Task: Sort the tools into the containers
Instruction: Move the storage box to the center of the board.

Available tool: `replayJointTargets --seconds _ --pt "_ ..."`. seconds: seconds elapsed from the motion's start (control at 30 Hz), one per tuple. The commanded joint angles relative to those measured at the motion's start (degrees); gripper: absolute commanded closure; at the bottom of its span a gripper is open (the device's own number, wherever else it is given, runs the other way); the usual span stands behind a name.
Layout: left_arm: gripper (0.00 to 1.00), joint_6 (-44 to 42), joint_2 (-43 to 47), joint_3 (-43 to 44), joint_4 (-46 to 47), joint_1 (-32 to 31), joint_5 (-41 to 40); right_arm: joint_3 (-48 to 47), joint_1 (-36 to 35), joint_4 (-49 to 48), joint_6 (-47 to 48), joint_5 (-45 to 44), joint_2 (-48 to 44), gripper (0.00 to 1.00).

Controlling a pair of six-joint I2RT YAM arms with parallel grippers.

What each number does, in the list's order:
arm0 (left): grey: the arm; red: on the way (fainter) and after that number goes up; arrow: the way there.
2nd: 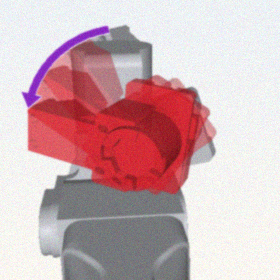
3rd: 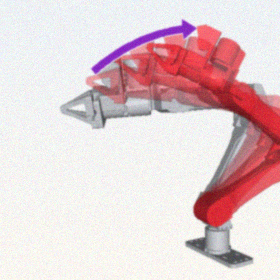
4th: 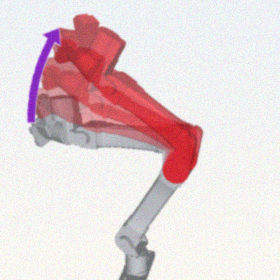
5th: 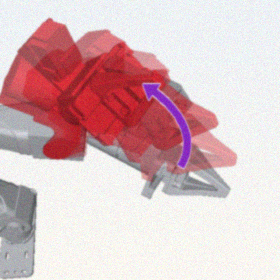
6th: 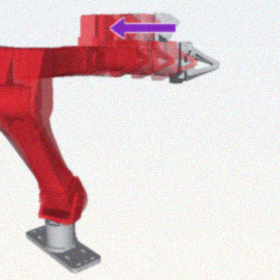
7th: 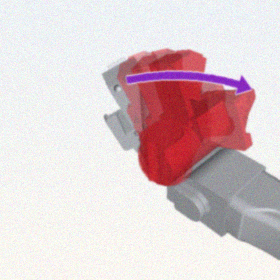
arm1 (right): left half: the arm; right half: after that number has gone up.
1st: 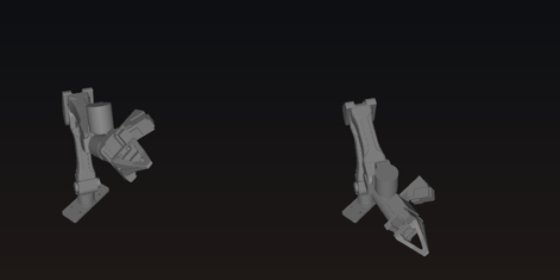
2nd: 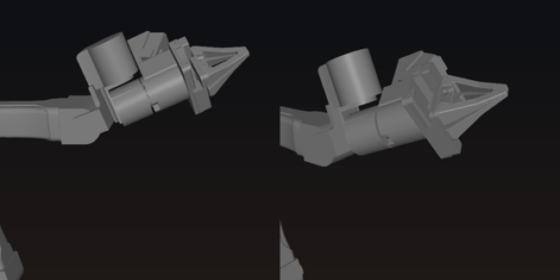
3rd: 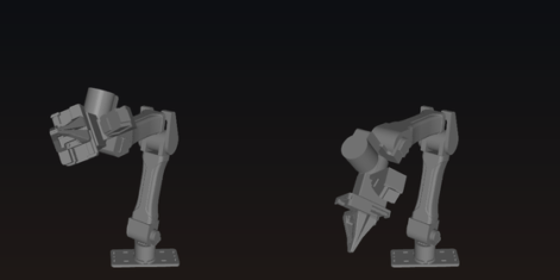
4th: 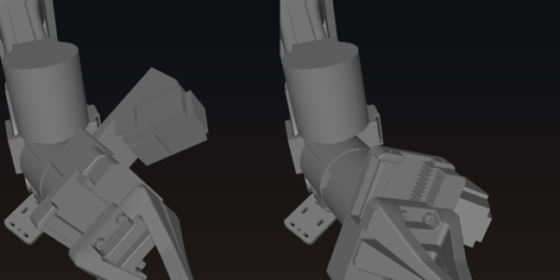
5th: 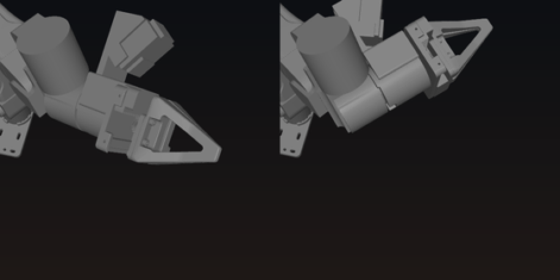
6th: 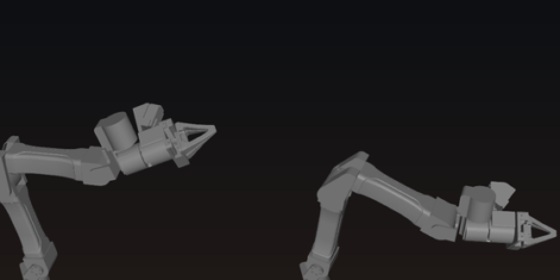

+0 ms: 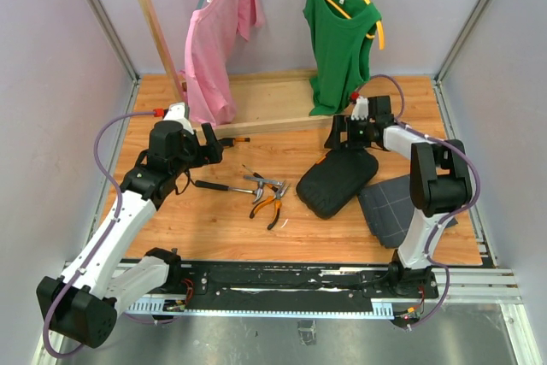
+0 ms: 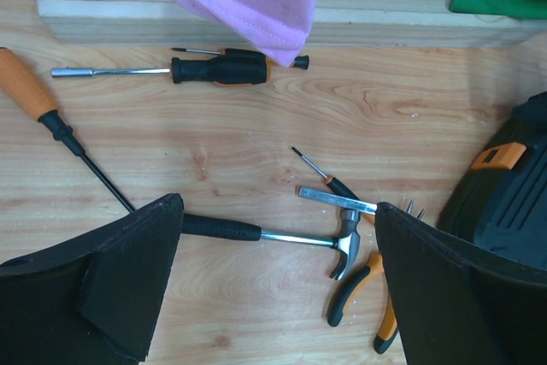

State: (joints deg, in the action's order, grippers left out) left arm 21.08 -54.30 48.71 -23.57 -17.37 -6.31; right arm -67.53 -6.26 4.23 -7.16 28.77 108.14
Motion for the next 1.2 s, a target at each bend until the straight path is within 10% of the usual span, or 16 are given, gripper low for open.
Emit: replayJointTargets --seconds 0.0,0.57,1.17 --pt "0.03 0.4 -0.2 -0.8 1.9 0.5 1.3 4.2 -2.0 -6.3 -3.5 6.6 -4.4 0.0" --pt "0.01 8.3 -0.7 -3.6 8.0 0.5 0.5 23.5 -2.0 -5.0 -17.3 -23.8 -32.8 0.01" --pt "0.01 9.5 -2.7 -8.6 19.5 0.4 7.8 34.3 -2.0 -6.3 -23.6 -16.2 -39.3 0.01"
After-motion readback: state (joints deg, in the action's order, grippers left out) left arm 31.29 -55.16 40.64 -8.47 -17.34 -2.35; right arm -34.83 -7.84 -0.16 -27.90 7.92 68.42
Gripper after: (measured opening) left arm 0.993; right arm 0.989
